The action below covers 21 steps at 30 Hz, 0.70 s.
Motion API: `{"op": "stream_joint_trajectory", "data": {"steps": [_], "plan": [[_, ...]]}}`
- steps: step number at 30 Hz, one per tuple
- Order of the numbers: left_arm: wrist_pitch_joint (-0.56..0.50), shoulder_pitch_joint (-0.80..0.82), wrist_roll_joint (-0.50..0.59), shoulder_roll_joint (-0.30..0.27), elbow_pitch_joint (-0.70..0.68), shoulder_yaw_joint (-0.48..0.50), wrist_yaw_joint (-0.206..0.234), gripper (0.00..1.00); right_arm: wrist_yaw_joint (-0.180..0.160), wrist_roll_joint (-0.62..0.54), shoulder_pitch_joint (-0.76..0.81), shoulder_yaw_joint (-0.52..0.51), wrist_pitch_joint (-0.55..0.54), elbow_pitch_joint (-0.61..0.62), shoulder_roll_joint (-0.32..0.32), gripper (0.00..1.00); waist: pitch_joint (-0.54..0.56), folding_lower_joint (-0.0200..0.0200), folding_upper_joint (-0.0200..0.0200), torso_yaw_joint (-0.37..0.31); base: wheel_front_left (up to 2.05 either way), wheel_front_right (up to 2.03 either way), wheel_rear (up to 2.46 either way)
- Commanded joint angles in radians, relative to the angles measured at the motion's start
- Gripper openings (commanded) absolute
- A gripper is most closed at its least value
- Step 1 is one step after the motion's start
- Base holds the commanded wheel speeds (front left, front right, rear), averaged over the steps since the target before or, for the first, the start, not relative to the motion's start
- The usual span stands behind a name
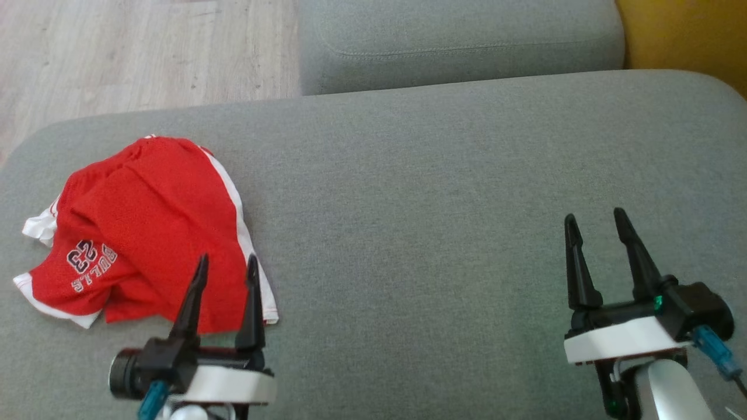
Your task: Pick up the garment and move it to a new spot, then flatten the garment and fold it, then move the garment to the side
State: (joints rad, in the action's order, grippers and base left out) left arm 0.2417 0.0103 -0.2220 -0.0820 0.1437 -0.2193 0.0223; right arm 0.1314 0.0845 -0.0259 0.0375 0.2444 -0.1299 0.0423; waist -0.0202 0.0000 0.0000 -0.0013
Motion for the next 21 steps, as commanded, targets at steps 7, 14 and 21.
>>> {"op": "stream_joint_trajectory", "data": {"steps": [7, 14, 21], "plan": [[0.020, 0.008, 0.060, 0.027, 0.051, 0.090, -0.040, 1.00, -0.001, 0.060, -0.005, 0.036, 0.017, -0.037, 0.008, 1.00, 0.014, 0.0000, 0.0000, -0.001, 0.00, 0.00, 0.00], [0.020, 0.016, 0.097, 0.031, 0.085, 0.090, -0.038, 1.00, -0.001, 0.059, -0.011, 0.041, 0.017, -0.053, 0.008, 1.00, 0.015, 0.0000, 0.0000, -0.003, 0.00, 0.00, 0.00], [0.020, 0.024, 0.078, 0.031, 0.084, 0.093, -0.036, 1.00, -0.001, 0.062, -0.014, 0.040, 0.017, -0.054, 0.008, 1.00, 0.010, 0.0000, 0.0000, 0.003, 0.00, 0.00, 0.00]]}}
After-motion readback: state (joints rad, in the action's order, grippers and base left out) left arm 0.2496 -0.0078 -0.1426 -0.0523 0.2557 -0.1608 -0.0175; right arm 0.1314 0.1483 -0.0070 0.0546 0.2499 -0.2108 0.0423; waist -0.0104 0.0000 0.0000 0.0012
